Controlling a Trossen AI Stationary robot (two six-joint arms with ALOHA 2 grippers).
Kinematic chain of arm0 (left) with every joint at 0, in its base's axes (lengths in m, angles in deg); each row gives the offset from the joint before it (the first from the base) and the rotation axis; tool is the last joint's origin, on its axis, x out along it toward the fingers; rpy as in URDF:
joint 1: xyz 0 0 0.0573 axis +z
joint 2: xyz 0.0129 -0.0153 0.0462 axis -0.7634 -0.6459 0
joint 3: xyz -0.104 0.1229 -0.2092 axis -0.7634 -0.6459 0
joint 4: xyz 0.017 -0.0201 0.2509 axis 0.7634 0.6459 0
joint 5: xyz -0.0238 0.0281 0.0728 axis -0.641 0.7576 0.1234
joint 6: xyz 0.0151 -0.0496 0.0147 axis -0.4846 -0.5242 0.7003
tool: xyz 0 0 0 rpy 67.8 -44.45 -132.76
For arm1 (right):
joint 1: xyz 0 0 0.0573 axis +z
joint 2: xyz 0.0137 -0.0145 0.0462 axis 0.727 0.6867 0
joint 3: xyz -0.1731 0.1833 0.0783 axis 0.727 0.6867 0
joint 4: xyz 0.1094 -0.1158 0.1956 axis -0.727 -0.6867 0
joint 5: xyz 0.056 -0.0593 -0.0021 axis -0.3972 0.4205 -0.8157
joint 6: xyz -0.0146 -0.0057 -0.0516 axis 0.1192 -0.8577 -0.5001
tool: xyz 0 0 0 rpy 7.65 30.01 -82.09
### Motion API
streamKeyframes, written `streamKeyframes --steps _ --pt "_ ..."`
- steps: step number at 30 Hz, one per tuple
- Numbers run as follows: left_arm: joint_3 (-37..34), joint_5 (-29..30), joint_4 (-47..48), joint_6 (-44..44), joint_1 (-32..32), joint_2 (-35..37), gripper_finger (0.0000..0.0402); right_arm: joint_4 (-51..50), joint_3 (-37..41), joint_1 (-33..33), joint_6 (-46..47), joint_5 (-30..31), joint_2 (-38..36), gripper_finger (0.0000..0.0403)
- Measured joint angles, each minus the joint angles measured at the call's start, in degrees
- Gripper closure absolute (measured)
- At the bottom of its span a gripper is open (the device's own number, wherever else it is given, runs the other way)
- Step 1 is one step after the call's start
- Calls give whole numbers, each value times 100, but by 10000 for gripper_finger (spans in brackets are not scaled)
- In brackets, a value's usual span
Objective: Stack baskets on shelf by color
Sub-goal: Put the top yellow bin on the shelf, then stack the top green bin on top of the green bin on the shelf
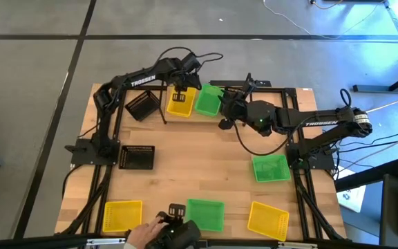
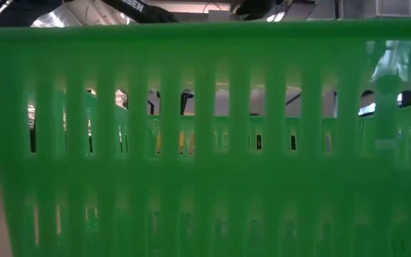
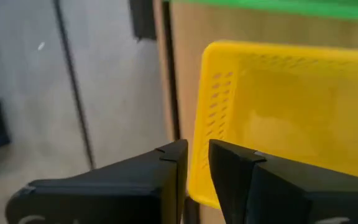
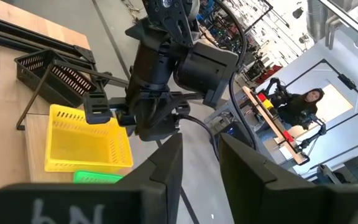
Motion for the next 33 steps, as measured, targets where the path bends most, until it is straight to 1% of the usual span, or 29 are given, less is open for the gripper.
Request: streamKeyframes --steps 3,6,9,11,15,18,20,25,27,30,33 --pt "0 501 -3 -200 -82 54 343 -23 0 2 -110 -2 -35 303" --pt "-5 529 34 -519 -147 250 343 -83 0 2 -321 1 -220 307" --pt "-5 428 57 -792 -282 640 343 -259 0 14 -347 -6 -531 310" --pt "-5 401 68 -971 -423 927 343 -652 -3 39 -389 -58 -771 313" --pt "-5 273 79 -1328 -739 1554 343 -1912 -9 135 -356 -208 -1111 317" --pt "-5 105 83 -1709 -986 1979 343 -2683 -43 274 90 -251 -1298 318" --pt "-5 26 116 -1973 -1138 2236 343 -3356 -255 366 710 -629 -1366 319" --pt "-2 -34 277 -2600 -1553 2737 343 -5485 -977 496 2617 -2462 -1333 319" --pt "-2 -34 371 -2790 -1748 2887 343 -6111 -1121 553 3050 -3063 -1295 319" --pt "-2 -37 508 -3008 -1981 3063 343 -6801 -1157 642 3454 -3866 -1260 319" --pt "8 -34 537 -3220 -2222 3086 343 -7511 -1045 706 3931 -4418 -1207 319"
